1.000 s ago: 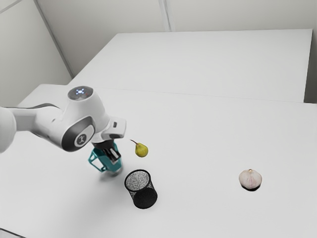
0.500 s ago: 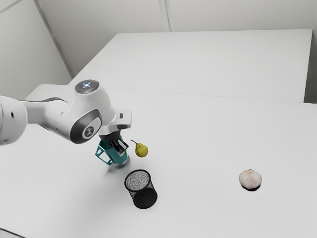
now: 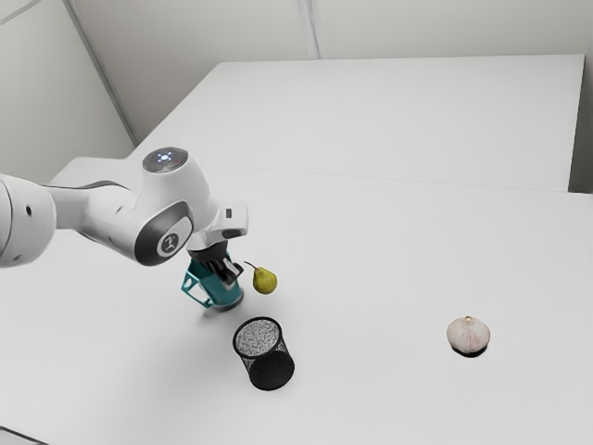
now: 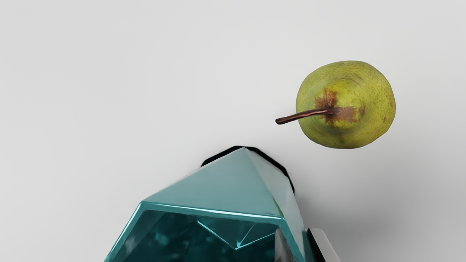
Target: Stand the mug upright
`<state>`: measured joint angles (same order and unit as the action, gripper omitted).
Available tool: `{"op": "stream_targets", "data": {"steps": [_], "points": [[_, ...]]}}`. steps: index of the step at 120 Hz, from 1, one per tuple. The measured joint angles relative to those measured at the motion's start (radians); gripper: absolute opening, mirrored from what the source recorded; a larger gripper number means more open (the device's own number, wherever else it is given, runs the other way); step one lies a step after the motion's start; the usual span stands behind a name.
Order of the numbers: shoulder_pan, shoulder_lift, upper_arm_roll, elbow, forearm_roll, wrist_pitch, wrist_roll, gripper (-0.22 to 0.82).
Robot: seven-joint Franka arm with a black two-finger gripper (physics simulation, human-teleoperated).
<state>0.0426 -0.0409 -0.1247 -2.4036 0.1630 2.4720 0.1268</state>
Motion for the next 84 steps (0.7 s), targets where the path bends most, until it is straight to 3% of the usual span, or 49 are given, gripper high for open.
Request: {"op": "stream_targets", "data": {"steps": [42,71,84], "points": [[0.0,-0.013,0.003,0.0,-0.014,-0.005,0.007,0.34],[0.0,-0.067,0.003,0.005,-0.021,-0.03,0.007,0.47],[0.0,-0.084,0.0,0.083,-0.049,-0.1,0.007,0.5]]}}
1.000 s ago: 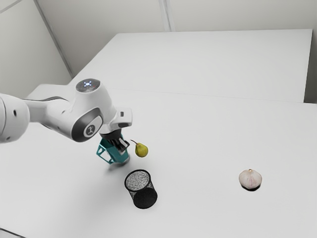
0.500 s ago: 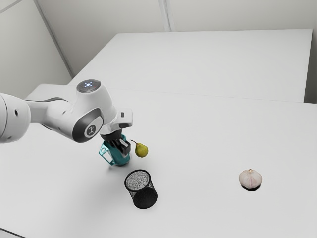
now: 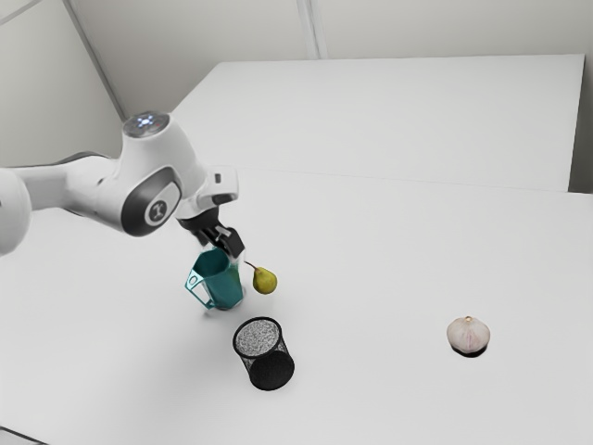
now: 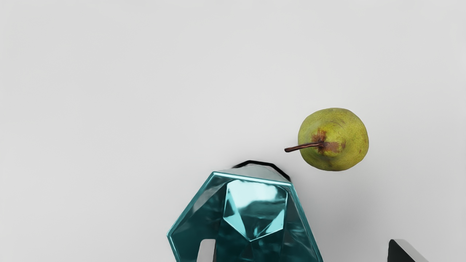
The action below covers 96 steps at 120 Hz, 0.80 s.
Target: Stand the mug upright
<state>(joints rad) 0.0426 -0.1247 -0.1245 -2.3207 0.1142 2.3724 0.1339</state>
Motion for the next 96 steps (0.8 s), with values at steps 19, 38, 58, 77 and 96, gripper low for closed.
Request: {"op": "stream_targets", "data": {"steps": [19,38,58,77,96], "points": [[-0.01,0.098,-0.006,0.265,-0.051,-0.178,0.001,0.55],[-0.024,0.124,-0.004,0.374,-0.082,-0.304,0.002,0.58],[-0.043,0.109,0.006,0.496,-0.107,-0.439,0.013,0.59],[-0.057,0.084,0.044,0.585,-0.123,-0.559,0.037,0.6],[-0.067,0.162,0.139,0.731,-0.142,-0.678,0.065,0.6]]}}
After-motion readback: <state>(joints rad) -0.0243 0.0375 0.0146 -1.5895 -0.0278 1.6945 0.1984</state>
